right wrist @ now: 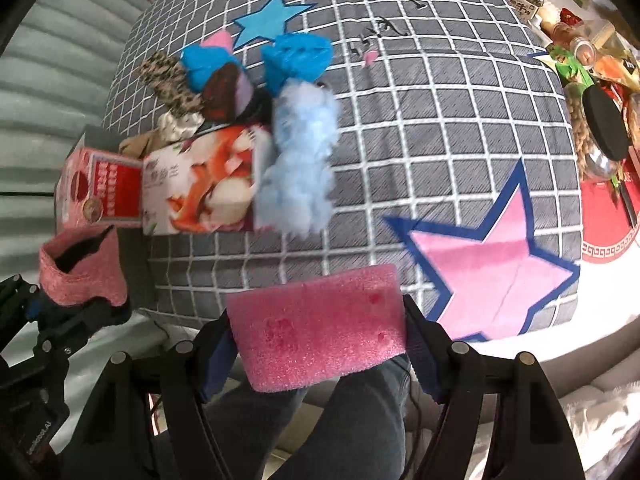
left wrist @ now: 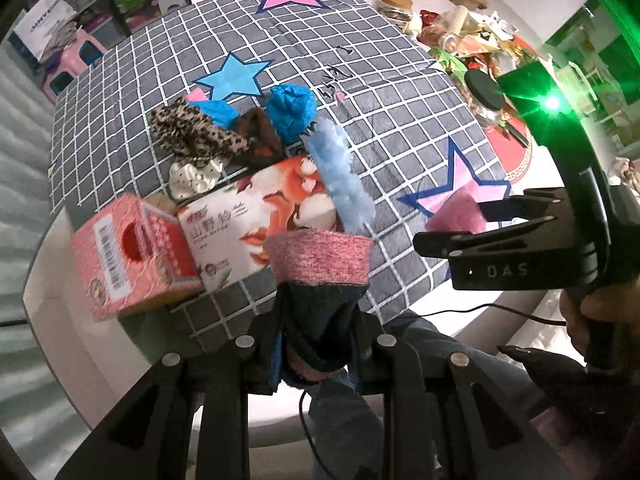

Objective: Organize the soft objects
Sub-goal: 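Lift the sock with left gripper while right gripper carries foam toward white box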

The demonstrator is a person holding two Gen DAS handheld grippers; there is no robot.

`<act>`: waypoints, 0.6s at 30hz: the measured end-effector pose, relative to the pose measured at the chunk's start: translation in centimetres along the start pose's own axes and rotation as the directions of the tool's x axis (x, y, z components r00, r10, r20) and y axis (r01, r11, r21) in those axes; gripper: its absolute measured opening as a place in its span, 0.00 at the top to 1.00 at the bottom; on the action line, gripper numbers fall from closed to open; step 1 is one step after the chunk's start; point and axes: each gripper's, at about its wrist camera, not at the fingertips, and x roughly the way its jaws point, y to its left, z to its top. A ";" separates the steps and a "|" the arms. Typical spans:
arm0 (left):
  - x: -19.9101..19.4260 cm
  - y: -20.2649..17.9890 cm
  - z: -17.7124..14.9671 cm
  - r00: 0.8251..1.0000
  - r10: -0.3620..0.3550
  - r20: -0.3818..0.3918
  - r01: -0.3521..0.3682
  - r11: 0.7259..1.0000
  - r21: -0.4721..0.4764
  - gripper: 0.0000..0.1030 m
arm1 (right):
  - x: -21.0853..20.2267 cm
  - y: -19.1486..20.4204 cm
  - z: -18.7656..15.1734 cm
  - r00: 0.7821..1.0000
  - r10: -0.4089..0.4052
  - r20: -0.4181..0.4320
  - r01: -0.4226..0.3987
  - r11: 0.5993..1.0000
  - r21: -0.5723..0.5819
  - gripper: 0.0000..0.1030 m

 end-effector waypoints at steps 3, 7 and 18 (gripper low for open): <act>-0.7 0.8 -1.5 1.000 0.002 0.023 -0.003 1.000 0.012 0.74 | -0.2 1.4 -0.8 1.000 -0.015 0.014 0.015 1.000 -0.009 0.27; -2.1 2.4 -3.3 0.998 0.013 0.063 -0.014 1.000 0.015 0.74 | -0.5 3.5 -1.3 0.999 -0.024 0.038 0.025 0.999 -0.023 0.27; -4.7 6.5 -7.0 0.987 0.077 0.143 -0.072 0.997 -0.041 0.74 | -0.1 10.3 -2.4 0.997 -0.019 0.070 0.028 0.991 -0.131 0.27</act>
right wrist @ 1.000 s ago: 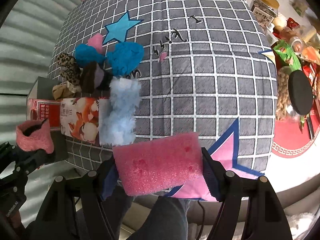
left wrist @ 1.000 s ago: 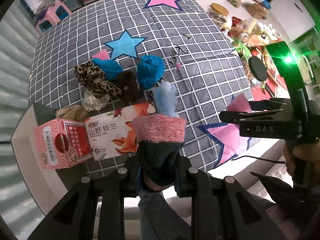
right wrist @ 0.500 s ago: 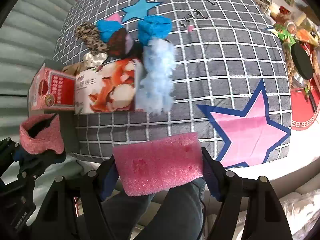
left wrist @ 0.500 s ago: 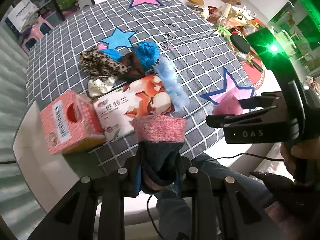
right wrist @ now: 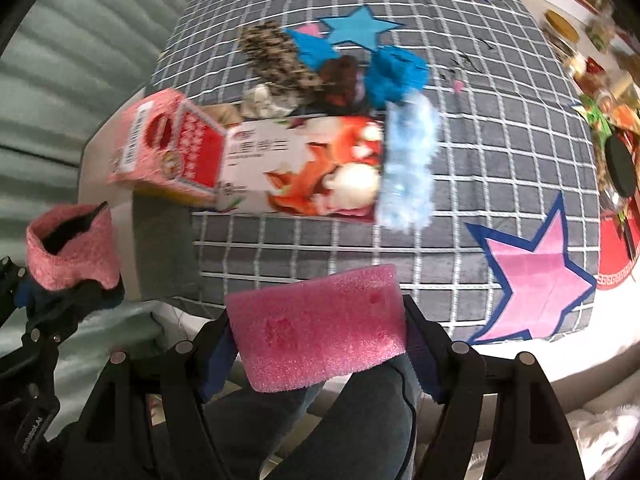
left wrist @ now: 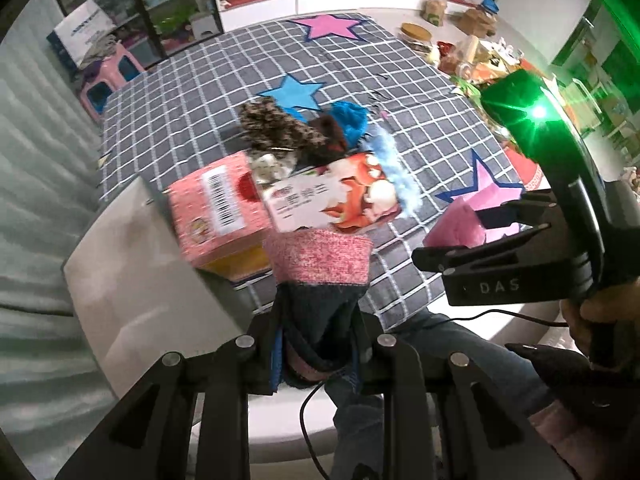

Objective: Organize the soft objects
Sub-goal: 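Lift the sock with left gripper while right gripper carries foam toward white box, then bring both held items over the open white box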

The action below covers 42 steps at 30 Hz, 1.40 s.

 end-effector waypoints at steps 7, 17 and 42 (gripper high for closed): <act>-1.7 3.9 -1.7 0.997 0.055 0.049 -0.049 0.991 -0.122 0.74 | -0.6 4.3 1.1 1.000 0.006 0.029 -0.002 0.993 -0.119 0.27; -3.4 9.7 -4.8 0.983 0.175 0.061 -0.147 0.937 -0.318 0.74 | -2.3 10.8 2.0 0.997 0.004 0.079 0.022 0.946 -0.324 0.27; -3.8 15.8 -10.9 0.985 0.171 0.026 -0.126 0.813 -0.569 0.74 | -2.7 17.4 1.7 0.997 -0.012 0.074 0.048 0.859 -0.509 0.27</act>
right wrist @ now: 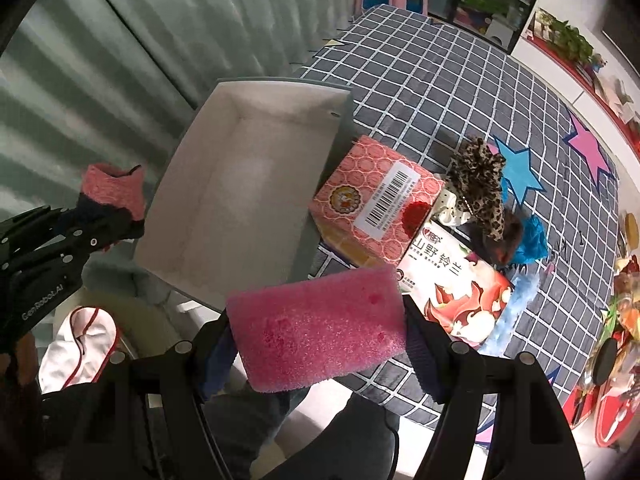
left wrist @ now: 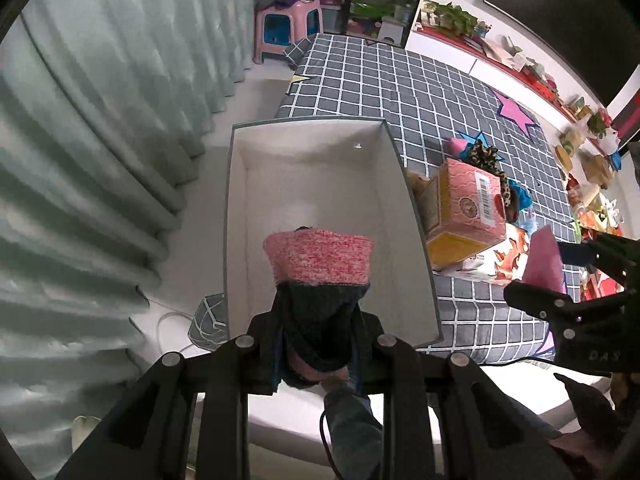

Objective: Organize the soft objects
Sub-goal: 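Bring both held items over the open white box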

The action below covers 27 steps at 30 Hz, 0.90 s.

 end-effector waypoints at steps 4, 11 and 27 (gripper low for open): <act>0.2 0.2 0.1 1.000 -0.006 0.000 0.006 1.000 -0.004 0.74 | 0.0 0.3 0.2 1.000 -0.004 -0.004 0.004 1.000 -0.010 0.27; 0.4 0.5 0.1 1.000 -0.013 -0.005 0.013 1.000 -0.018 0.74 | 0.0 0.6 0.3 1.000 -0.006 -0.011 0.006 1.000 -0.016 0.27; 3.8 1.9 -0.3 0.996 -0.019 -0.084 0.014 0.998 -0.064 0.74 | 2.4 5.0 1.9 0.998 0.012 -0.065 -0.021 0.990 -0.142 0.27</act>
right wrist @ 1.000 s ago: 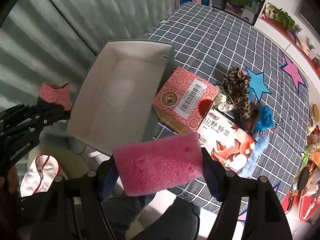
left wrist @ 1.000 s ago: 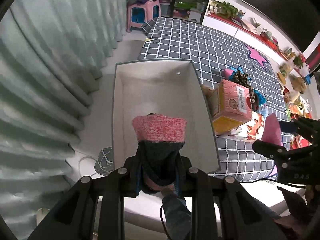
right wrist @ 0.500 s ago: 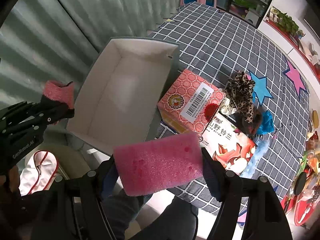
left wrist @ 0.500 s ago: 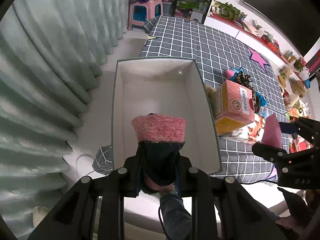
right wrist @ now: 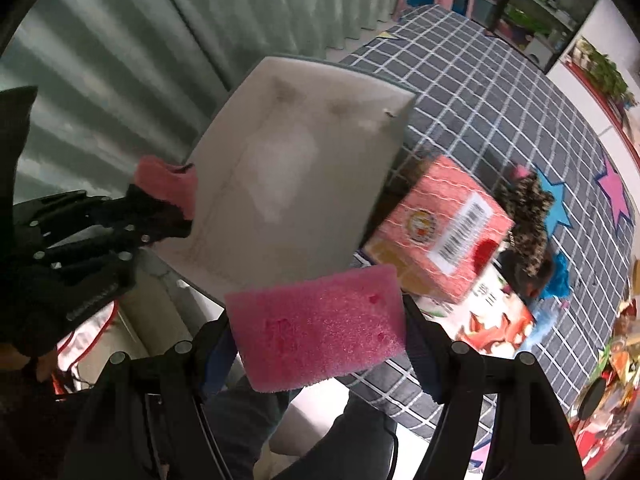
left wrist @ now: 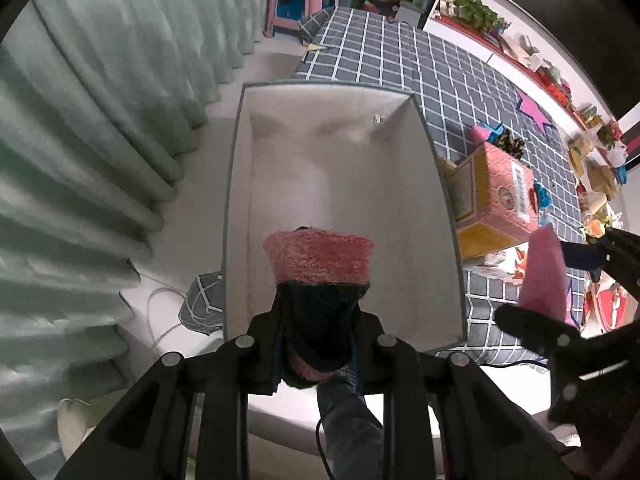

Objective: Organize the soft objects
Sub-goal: 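Bring both held items over the open white box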

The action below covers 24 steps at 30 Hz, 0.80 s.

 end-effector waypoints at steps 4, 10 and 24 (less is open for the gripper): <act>1.3 0.0 -0.3 0.999 0.015 -0.037 -0.015 1.000 -0.004 0.74 | 1.3 0.9 0.5 1.000 0.005 -0.024 -0.006 0.999 -0.038 0.27; 2.1 0.5 -0.8 0.998 0.020 -0.067 -0.021 1.000 -0.019 0.74 | 2.0 1.1 1.0 0.999 0.009 -0.043 -0.011 0.999 -0.045 0.27; 3.5 0.1 -0.4 0.994 0.016 -0.108 -0.017 1.000 -0.002 0.74 | 2.8 1.6 1.7 0.998 0.020 -0.053 -0.023 0.998 -0.064 0.27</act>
